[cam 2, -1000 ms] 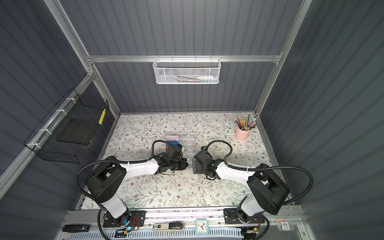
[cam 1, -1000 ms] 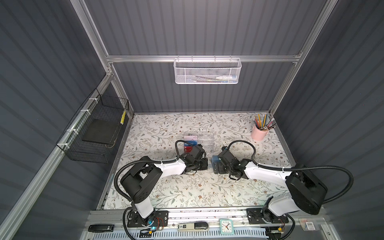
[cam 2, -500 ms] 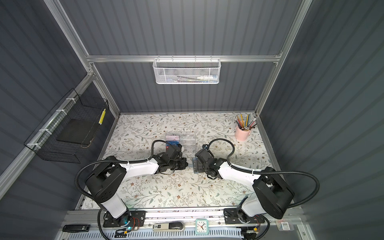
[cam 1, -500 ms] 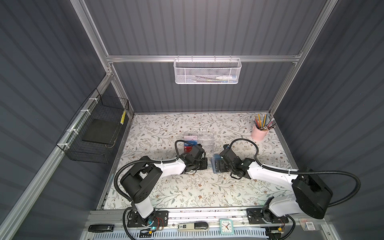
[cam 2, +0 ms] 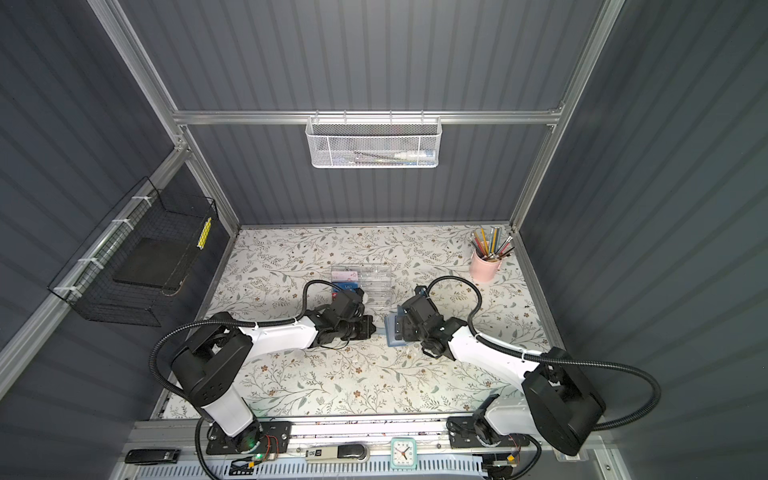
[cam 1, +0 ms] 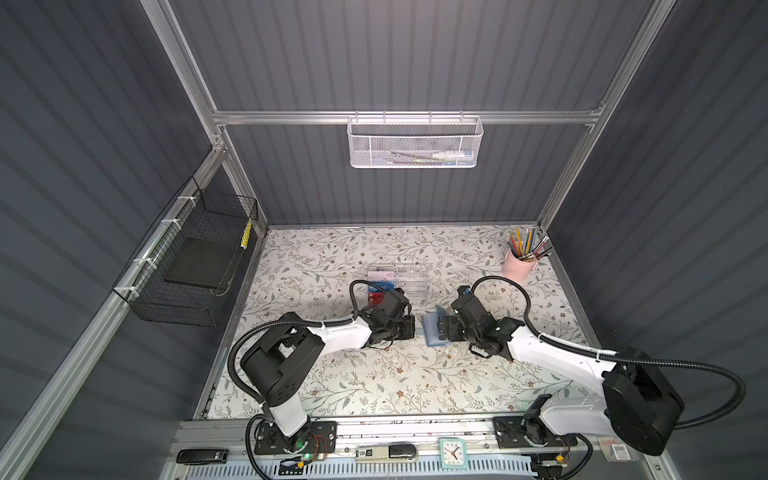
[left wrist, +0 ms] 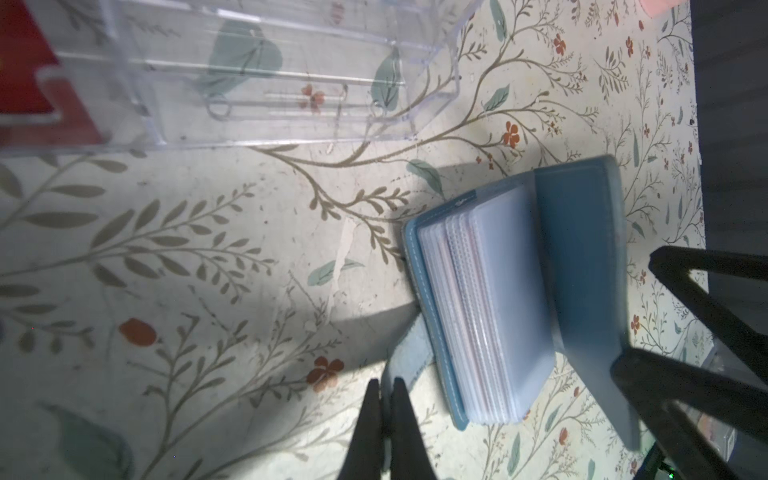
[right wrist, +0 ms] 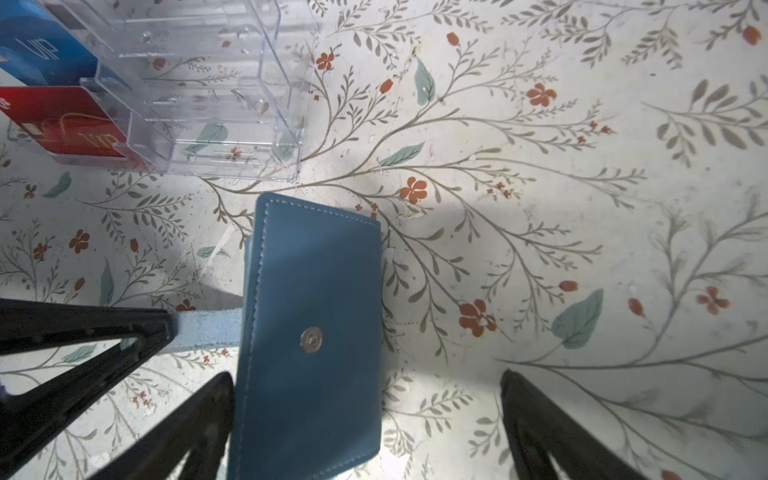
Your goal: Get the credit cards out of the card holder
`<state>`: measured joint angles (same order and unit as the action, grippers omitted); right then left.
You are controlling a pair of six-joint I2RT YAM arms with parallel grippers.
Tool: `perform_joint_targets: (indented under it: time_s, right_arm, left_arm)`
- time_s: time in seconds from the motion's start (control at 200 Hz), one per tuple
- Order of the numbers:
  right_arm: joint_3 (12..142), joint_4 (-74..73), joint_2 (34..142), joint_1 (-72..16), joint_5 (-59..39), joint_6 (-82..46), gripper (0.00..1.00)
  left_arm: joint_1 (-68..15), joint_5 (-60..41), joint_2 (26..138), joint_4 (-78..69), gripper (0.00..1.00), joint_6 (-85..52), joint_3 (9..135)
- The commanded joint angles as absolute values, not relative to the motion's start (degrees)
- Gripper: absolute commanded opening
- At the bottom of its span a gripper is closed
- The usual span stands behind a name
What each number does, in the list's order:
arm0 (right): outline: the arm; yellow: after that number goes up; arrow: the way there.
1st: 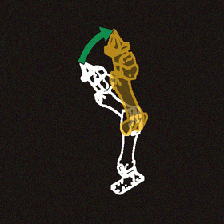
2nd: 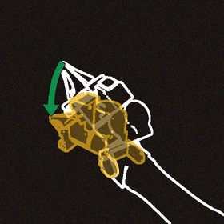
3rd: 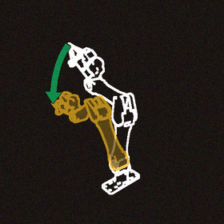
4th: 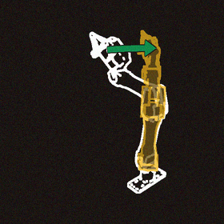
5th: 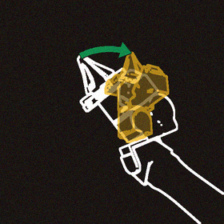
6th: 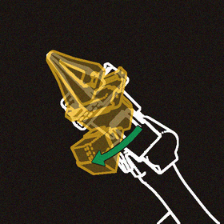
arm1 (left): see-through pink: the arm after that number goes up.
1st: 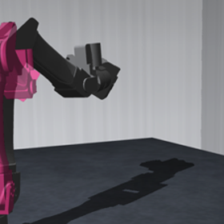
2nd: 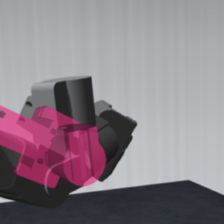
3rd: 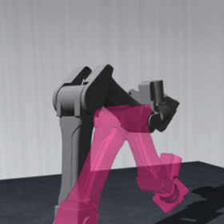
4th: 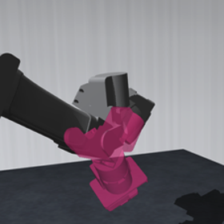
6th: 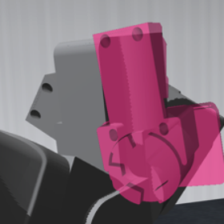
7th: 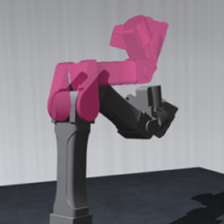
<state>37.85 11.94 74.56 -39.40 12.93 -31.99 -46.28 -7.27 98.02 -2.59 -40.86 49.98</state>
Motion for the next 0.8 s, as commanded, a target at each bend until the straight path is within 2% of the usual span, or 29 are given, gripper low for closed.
perform_joint_targets:
  time_s: [0.0, 0.795]
  right_arm:
    - [36.0, 12.3, 73.0, -38.4, 11.6, -30.8, 0.99]
    - [32.1, 13.5, 67.5, -31.4, 8.9, -29.4, 0.99]
  left_arm:
    - [-45.8, -7.3, 97.0, -1.5, 0.0, -40.2, 49.0]
    - [-45.4, -7.2, 96.4, -1.8, 0.0, -39.8, 47.8]
